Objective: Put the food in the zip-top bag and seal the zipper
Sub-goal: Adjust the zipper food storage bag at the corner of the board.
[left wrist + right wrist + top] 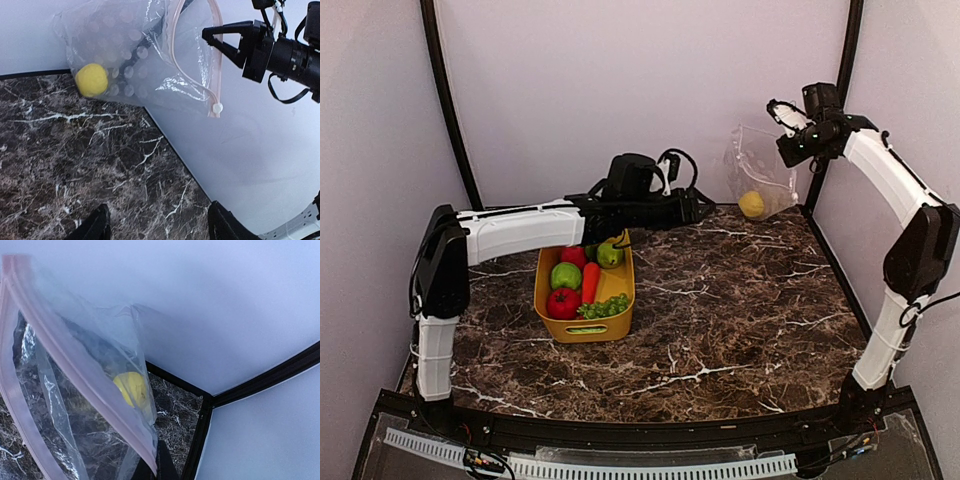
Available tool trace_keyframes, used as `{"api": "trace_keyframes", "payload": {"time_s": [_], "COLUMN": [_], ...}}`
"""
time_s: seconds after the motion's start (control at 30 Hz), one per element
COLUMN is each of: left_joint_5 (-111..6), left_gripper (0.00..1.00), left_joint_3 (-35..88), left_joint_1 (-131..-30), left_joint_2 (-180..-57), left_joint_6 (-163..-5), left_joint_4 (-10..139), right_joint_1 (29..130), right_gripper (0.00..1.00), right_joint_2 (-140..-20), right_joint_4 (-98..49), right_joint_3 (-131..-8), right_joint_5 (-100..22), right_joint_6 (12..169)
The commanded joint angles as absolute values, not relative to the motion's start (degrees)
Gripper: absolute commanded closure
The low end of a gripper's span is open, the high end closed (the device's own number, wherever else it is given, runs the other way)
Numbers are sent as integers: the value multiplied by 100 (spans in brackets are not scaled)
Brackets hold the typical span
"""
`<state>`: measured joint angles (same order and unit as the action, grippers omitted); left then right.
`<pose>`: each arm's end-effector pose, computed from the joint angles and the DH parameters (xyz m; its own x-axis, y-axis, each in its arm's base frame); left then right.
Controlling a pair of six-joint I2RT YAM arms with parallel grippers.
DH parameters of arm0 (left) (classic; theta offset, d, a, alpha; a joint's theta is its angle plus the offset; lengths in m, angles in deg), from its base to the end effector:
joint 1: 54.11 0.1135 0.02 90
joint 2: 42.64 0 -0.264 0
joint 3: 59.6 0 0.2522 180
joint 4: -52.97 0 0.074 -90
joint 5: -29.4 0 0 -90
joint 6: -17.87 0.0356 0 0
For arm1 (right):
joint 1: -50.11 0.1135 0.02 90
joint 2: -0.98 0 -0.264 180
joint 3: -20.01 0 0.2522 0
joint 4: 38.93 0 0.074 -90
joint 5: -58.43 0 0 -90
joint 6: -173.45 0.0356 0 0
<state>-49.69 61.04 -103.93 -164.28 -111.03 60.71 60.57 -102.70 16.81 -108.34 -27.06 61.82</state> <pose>0.3293 -0.4004 0.3173 -0.6232 -0.2177 -0.7511 0.6162 0.4547 -0.6431 0.3992 0.0708 0.4188 -0.4295 -0.4530 -0.7813 -0.2937 0.8881 -0.3535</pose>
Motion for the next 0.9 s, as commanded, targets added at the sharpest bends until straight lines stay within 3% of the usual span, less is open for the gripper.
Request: {"api": "trace_keyframes", "payload": {"time_s": [0.0, 0.23, 0.57, 0.87], "left_joint_5": [-5175, -6165, -7547, -7525], "left_gripper": [34, 34, 34, 28], "left_joint_3": [5299, 4321, 4021, 3834], "left_joint_1": [-10404, -10378, -10365, -10356], "left_joint_2": [-15574, -14480, -13783, -13785], "left_joint_6": [-10689, -10010, -9504, -9525], "left_joint_4": [6464, 7941, 10170, 10805], "right_joint_1": [6188, 6815, 7215, 7303], "right_gripper": [100, 100, 100, 100], "right_joint_2": [-10067, -9751, -9407, -9342], "right_joint_4": [1357, 1468, 1489, 1429], "right_joint_3": [-10401, -9270, -8676, -8605], "right_joint_5": [-2844, -3562, -3990, -4361], "right_joint_6": [6141, 6018, 5944, 5969]}}
